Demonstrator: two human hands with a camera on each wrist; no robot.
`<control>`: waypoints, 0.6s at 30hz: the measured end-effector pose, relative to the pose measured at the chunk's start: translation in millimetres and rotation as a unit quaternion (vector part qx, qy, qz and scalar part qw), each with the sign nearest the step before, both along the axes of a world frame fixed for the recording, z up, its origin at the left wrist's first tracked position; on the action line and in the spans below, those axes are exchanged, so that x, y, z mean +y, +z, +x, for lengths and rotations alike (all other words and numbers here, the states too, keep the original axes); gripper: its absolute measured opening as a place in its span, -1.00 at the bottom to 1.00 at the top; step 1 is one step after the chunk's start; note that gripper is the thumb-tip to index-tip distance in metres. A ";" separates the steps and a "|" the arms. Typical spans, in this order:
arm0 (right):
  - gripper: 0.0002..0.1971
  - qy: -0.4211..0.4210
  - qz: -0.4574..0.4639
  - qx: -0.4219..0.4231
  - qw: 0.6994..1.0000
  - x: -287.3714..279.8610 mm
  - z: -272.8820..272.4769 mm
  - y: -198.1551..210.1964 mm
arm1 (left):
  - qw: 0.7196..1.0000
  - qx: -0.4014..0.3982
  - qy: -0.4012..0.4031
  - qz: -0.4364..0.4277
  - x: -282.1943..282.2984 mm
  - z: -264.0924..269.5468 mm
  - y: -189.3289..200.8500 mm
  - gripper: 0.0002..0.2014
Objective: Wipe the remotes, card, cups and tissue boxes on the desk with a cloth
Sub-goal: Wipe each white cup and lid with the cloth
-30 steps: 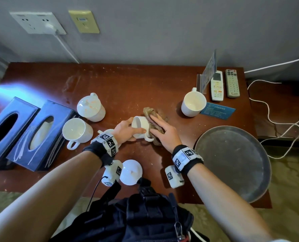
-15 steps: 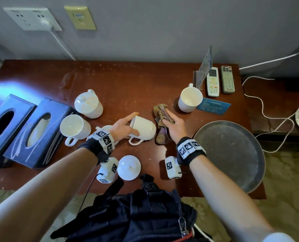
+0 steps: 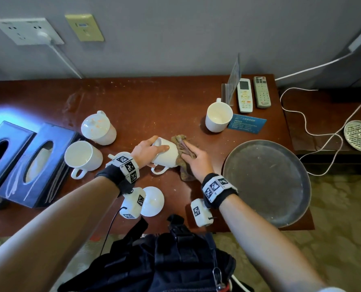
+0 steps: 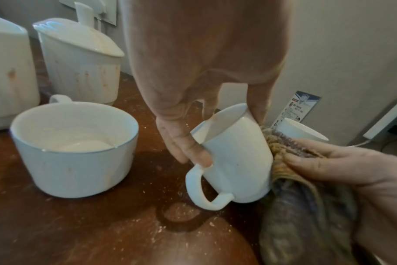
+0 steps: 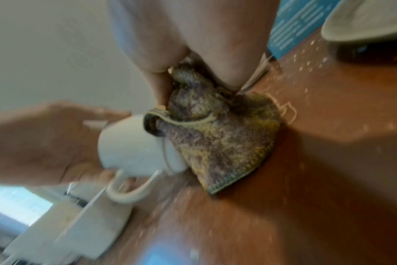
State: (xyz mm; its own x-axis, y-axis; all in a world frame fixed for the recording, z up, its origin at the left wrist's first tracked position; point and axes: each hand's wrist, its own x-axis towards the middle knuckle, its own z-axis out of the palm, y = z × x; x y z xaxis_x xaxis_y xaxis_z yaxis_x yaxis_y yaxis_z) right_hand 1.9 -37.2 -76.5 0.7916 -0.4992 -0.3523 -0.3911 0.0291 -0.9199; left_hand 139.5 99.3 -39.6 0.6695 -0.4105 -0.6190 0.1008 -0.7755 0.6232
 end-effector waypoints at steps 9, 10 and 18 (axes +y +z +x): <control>-0.54 -0.016 -0.035 0.010 0.999 27.6 -15.1 -10.4 | 1.000 0.022 0.010 -0.006 4.2 -0.2 -0.1 -0.26; -0.55 -0.018 -0.024 0.004 1.000 27.1 -7.7 -6.2 | 1.000 0.025 0.008 -0.007 5.7 -1.5 1.6 -0.21; -0.60 0.002 -0.011 0.012 1.000 4.8 15.9 -3.1 | 0.998 0.004 -0.064 -0.008 21.0 -13.9 4.9 -0.06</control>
State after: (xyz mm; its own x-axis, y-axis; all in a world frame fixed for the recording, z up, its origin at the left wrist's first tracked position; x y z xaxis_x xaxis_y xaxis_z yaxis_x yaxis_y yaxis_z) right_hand 17.8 -32.4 -79.6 0.7844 -0.5046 -0.3607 -0.4137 0.0075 -0.9104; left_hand 125.7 120.3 -34.7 0.6059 -0.5026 -0.6166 0.0067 -0.7719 0.6357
